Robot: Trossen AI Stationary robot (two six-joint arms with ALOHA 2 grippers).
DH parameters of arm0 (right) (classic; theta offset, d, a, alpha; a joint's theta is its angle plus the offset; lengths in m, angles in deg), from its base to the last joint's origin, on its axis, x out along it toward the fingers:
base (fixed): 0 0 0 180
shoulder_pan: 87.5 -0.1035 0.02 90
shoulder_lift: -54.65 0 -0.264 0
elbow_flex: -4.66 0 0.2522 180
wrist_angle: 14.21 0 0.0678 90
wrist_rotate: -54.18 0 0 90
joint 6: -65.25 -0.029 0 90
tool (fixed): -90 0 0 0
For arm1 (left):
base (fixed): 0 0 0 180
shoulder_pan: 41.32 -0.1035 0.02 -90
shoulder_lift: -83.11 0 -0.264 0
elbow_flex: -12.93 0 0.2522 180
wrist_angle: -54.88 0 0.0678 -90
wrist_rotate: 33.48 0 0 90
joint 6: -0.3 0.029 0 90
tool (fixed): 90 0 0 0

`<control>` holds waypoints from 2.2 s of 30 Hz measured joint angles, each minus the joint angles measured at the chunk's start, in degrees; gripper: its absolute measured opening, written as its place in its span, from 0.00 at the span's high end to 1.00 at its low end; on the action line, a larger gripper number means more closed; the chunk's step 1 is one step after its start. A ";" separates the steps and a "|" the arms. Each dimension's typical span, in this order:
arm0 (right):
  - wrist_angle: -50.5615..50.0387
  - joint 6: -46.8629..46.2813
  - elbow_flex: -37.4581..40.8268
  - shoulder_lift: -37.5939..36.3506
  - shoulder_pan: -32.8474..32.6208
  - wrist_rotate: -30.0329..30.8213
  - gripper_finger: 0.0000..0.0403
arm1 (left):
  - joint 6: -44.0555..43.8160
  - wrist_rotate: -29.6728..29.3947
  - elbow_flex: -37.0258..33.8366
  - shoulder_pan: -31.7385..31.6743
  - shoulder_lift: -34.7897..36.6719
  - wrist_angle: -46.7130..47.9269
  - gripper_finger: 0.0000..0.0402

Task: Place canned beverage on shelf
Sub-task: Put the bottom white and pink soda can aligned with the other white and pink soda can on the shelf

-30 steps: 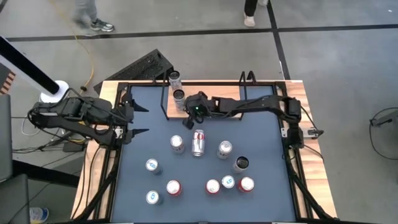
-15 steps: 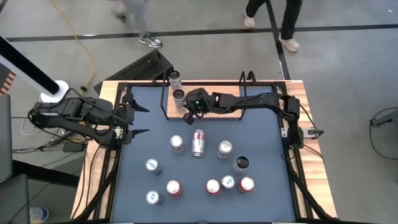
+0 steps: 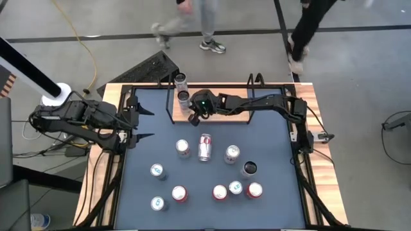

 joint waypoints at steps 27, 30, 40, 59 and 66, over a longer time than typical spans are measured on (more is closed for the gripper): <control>4.65 1.24 -0.02 0.74 -1.01 -0.84 1.00 | 0.83 -0.98 0.00 0.00 0.00 0.32 0.12; 5.27 1.28 -0.02 0.73 0.05 -0.97 1.00 | 0.83 -0.97 0.00 0.00 0.02 0.36 0.12; 6.63 1.70 -0.02 0.74 1.47 -2.81 1.00 | 1.01 -1.09 0.00 0.00 0.00 0.36 0.12; 9.67 3.50 -0.02 0.74 0.25 -6.83 1.00 | 0.84 -1.22 -1.52 0.00 -0.02 0.22 0.12; 12.53 4.29 -0.02 1.29 0.82 -5.93 1.00 | 0.35 -1.22 -1.68 0.00 0.00 -0.24 0.12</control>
